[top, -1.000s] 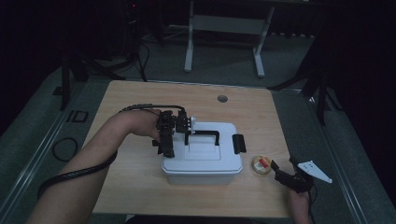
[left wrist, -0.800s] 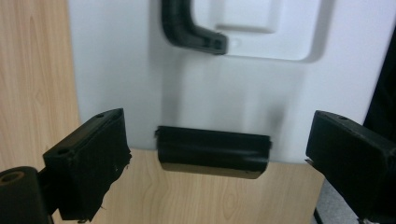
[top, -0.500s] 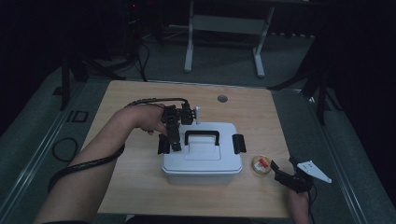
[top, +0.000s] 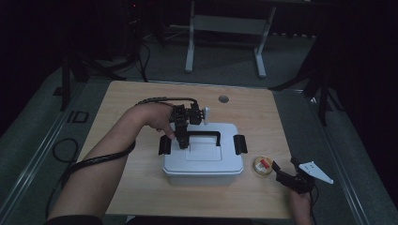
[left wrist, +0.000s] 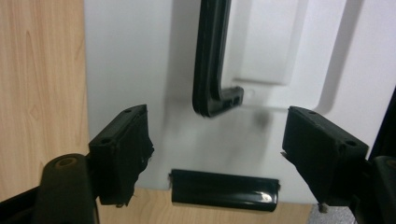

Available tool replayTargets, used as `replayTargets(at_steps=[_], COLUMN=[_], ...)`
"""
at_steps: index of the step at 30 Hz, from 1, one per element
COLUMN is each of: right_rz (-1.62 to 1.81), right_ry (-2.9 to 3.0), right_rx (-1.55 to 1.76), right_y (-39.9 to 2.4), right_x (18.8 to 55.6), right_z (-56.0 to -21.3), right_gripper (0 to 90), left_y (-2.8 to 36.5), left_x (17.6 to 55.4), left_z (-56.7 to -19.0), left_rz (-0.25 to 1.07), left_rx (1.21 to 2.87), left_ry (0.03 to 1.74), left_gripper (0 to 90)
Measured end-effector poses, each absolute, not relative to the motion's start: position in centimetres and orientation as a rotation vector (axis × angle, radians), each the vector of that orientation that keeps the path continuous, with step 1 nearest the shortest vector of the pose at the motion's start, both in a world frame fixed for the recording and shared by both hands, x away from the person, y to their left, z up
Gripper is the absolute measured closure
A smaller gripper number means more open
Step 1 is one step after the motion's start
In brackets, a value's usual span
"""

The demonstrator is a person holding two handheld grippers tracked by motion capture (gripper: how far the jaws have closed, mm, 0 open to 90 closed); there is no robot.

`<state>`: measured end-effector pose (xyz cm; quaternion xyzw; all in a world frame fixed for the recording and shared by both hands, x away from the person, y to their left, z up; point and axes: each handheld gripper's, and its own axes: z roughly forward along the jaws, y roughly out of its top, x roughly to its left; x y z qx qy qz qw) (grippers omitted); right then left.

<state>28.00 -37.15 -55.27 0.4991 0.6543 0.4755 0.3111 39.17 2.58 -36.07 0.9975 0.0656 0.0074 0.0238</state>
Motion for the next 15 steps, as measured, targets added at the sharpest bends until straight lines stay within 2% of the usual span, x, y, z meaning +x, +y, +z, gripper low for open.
replayTargets(at_steps=[6,10,15], right_rz=[1.26,1.262,1.266], right_ry=[1.729,1.731,1.732], right_rx=[1.317,1.315,1.315], right_y=[-37.2,-37.2,-37.2], right_x=[28.0,28.0,28.0], right_z=[-55.3,-55.3,-55.3], right_gripper=[13.6,13.7,13.7], left_y=[1.7,1.4,1.1], left_x=[39.3,39.4,39.4], left_z=[-35.9,-36.4,-36.7], left_rz=[0.049,0.003,-0.039], left_rx=[3.093,3.144,3.131], left_ry=[0.184,0.201,0.188], left_gripper=[45.6,57.5,64.8])
